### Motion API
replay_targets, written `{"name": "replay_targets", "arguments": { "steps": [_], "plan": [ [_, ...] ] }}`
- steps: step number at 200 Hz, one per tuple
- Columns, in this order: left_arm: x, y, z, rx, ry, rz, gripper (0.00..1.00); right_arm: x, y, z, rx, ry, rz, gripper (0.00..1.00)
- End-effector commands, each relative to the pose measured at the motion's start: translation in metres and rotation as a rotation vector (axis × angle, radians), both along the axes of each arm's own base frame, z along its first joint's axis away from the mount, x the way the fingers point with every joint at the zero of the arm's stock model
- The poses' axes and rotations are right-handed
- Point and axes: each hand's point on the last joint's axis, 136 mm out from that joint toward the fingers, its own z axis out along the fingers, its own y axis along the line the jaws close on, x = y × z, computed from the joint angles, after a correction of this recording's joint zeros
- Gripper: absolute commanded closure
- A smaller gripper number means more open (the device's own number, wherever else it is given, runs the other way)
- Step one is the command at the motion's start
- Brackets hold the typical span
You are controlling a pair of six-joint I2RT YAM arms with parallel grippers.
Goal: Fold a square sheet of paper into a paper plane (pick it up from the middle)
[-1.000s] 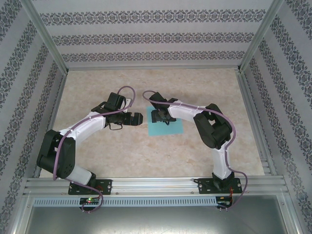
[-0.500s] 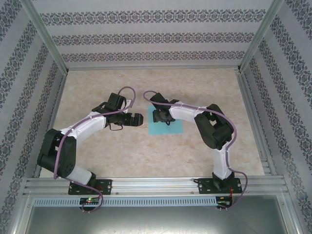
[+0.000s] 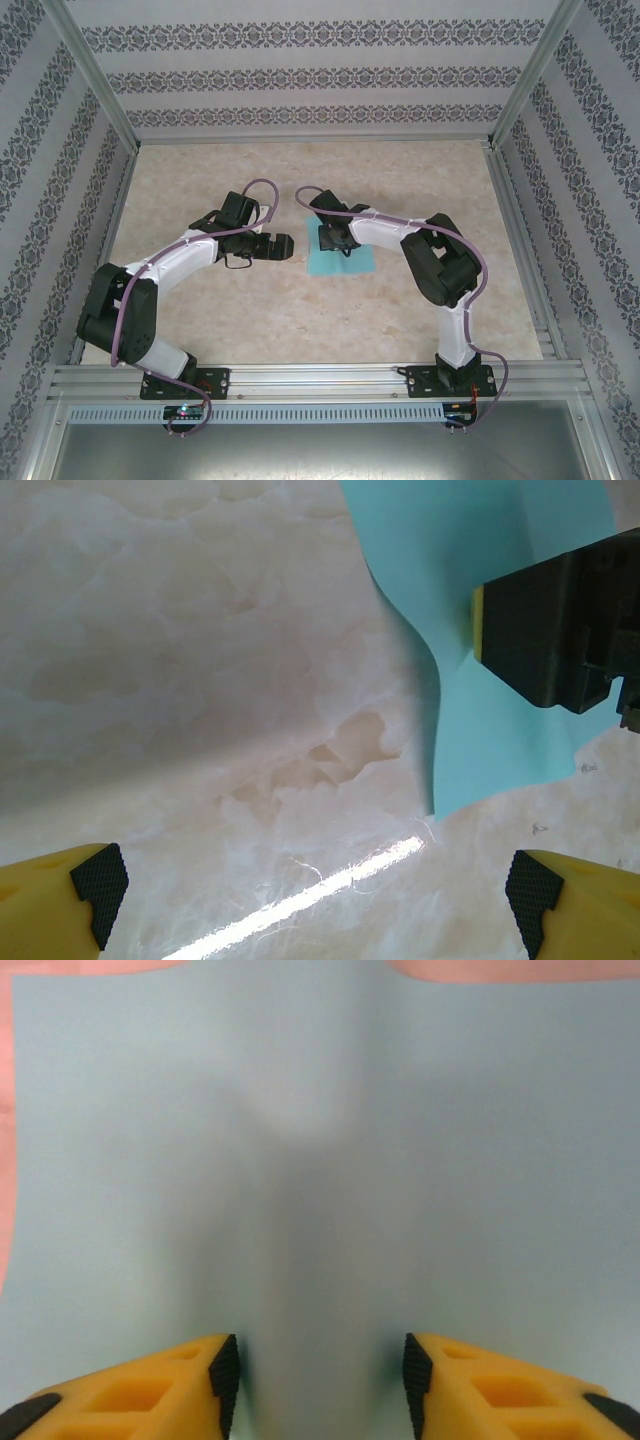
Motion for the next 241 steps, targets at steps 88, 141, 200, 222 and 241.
{"name": "replay_targets", "arguments": {
  "steps": [88,141,200,222,241],
  "plan": [
    [0.005,0.006,0.020,-0.015,-0.034,0.051,0.00,-0.013,0.034,0.061,0.157,-0.042,0.095,0.72],
    [-0.006,0.022,0.083,-0.015,-0.150,0.107,0.00,-0.022,0.076,0.121,0.489,-0.104,0.154,0.73],
    [-0.016,0.007,0.123,-0.155,-0.200,0.076,0.00,-0.035,0.091,0.126,0.839,-0.052,0.135,0.73],
    [-0.014,-0.001,0.114,-0.195,-0.167,0.071,0.00,-0.043,0.081,0.102,0.821,-0.019,0.109,0.72],
    [-0.012,-0.010,0.101,-0.242,-0.126,0.067,0.01,-0.047,0.069,0.081,0.812,0.001,0.077,0.72]
  ]
}}
